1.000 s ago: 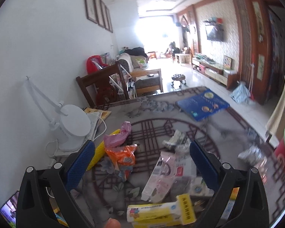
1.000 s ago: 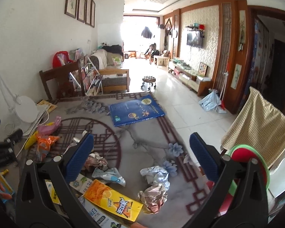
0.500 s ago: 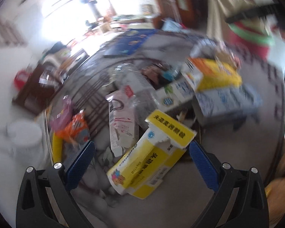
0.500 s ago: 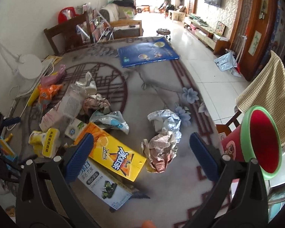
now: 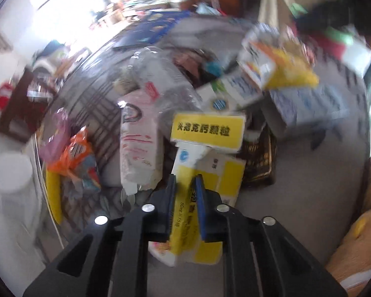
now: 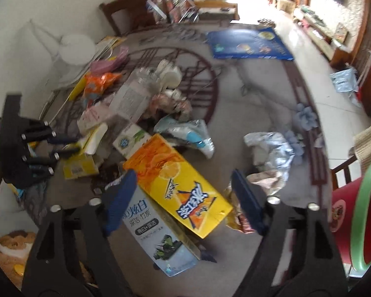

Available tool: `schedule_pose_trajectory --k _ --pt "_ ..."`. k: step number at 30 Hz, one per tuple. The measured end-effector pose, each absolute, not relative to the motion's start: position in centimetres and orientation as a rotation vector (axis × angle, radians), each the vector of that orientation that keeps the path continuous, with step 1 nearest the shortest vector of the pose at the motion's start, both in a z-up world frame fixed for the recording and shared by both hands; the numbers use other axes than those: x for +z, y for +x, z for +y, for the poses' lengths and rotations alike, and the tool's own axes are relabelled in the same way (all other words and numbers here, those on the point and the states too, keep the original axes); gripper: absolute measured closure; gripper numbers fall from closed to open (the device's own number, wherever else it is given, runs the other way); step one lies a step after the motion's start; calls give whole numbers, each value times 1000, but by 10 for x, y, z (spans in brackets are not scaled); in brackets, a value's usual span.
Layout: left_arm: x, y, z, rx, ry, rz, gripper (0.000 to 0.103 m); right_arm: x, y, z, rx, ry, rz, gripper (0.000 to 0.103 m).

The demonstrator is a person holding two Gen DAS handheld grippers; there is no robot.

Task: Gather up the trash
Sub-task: 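Grasp the yellow medicine box with the left tool while the right tool grasps the orange juice carton, then carry both items to the red bin and release them inside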

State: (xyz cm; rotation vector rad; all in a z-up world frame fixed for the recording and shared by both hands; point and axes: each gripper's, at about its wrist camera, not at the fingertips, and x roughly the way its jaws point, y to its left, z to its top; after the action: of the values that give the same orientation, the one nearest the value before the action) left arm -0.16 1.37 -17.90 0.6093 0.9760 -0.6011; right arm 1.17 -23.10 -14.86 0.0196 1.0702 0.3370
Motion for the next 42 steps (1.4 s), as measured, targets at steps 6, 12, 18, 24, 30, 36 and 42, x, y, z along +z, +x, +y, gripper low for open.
schedule_pose_trajectory --k 6,12,18,24,30,36,42 --pt "-153 -14 34 -545 385 938 99 -171 20 -217 424 -110 1157 35" --pt "-149 -2 41 -518 214 941 100 -180 30 -215 460 -169 1194 32" --pt "-148 9 33 -533 180 930 103 -185 28 -202 498 -172 1192 24" --pt "-167 10 14 -585 200 986 80 -196 39 -206 392 -17 1197 33" --pt "-181 10 10 -546 240 1000 34 -180 31 -213 347 78 1134 35" --pt "-213 22 12 -496 248 1095 28 -151 20 -231 285 229 1035 35" --pt "-230 37 19 -459 110 1172 41 -130 -5 -241 202 282 936 35"
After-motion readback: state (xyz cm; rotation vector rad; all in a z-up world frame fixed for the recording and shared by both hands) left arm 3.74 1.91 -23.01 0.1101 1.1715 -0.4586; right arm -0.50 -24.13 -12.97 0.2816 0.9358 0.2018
